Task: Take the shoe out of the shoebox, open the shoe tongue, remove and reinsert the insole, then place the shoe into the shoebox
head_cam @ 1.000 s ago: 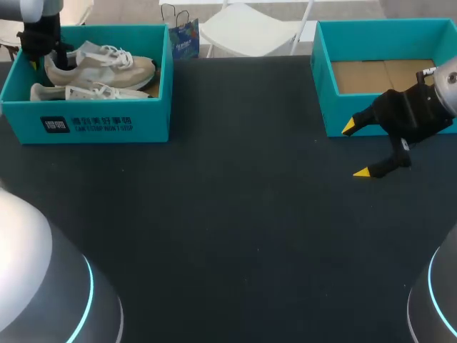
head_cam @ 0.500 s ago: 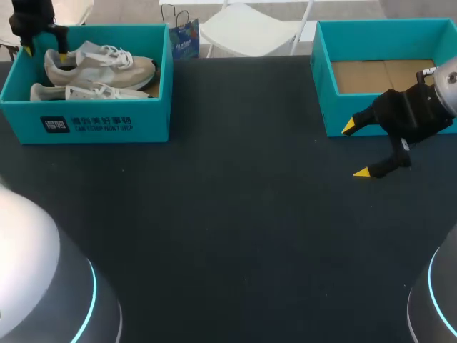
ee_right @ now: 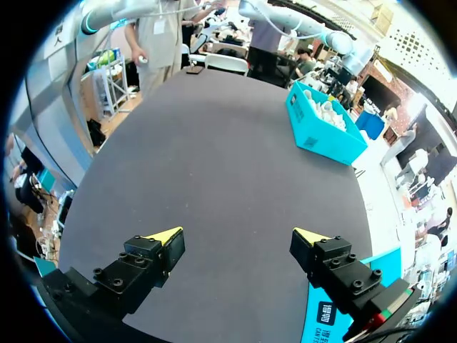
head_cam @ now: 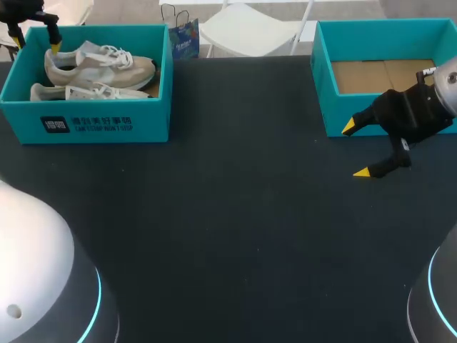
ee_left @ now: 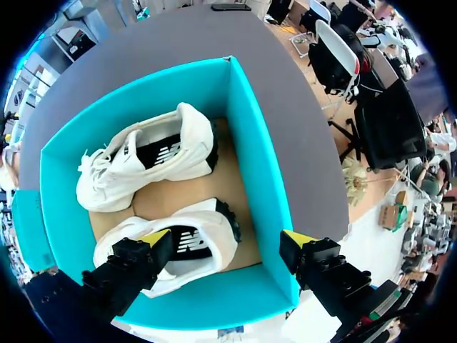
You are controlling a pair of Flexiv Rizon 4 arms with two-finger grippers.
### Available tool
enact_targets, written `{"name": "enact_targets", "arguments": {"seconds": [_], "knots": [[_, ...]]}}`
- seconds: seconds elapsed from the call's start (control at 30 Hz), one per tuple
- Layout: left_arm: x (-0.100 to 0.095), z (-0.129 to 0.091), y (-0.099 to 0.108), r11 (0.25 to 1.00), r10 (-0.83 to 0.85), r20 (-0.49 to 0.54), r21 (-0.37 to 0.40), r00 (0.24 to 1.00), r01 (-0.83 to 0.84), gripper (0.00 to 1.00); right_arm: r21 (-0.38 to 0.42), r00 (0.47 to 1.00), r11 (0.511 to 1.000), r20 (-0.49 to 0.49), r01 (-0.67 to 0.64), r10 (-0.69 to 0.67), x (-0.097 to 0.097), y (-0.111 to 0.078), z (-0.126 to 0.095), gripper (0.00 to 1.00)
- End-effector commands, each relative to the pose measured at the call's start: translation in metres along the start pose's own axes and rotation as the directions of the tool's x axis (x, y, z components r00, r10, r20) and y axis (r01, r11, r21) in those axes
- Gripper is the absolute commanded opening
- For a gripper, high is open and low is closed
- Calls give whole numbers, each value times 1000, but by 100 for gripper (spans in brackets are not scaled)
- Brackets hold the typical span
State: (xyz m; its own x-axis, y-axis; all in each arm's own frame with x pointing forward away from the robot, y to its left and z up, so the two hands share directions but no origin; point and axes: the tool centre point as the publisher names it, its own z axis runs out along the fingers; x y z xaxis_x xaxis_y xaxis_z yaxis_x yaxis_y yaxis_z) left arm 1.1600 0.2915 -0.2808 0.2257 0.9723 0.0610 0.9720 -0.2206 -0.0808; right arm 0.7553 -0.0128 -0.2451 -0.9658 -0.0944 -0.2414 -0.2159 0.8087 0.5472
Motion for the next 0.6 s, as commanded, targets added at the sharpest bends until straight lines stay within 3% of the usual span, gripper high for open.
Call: {"name": "enact_targets", "arguments": {"seconds": [0.03, 0.17, 0.43, 0.6], "knots": [[0, 0, 0, 1000, 1, -1, 1, 1000, -1, 100, 3, 1000, 1000, -1, 0, 0, -1, 0, 1, 100], [5, 5, 0, 1000, -17, -37, 8, 999, 18, 100, 3, 1000, 1000, -1, 0, 0, -1, 0, 1, 100], [-5, 9, -49, 975, -182, 6, -128, 983, 181, 100, 3, 1000, 1000, -1, 0, 0, -1, 0, 1, 100], [-15, 0, -64, 976, -166, 0, -146, 986, 164, 100, 3, 1000, 1000, -1, 0, 0, -1, 0, 1, 100]]}}
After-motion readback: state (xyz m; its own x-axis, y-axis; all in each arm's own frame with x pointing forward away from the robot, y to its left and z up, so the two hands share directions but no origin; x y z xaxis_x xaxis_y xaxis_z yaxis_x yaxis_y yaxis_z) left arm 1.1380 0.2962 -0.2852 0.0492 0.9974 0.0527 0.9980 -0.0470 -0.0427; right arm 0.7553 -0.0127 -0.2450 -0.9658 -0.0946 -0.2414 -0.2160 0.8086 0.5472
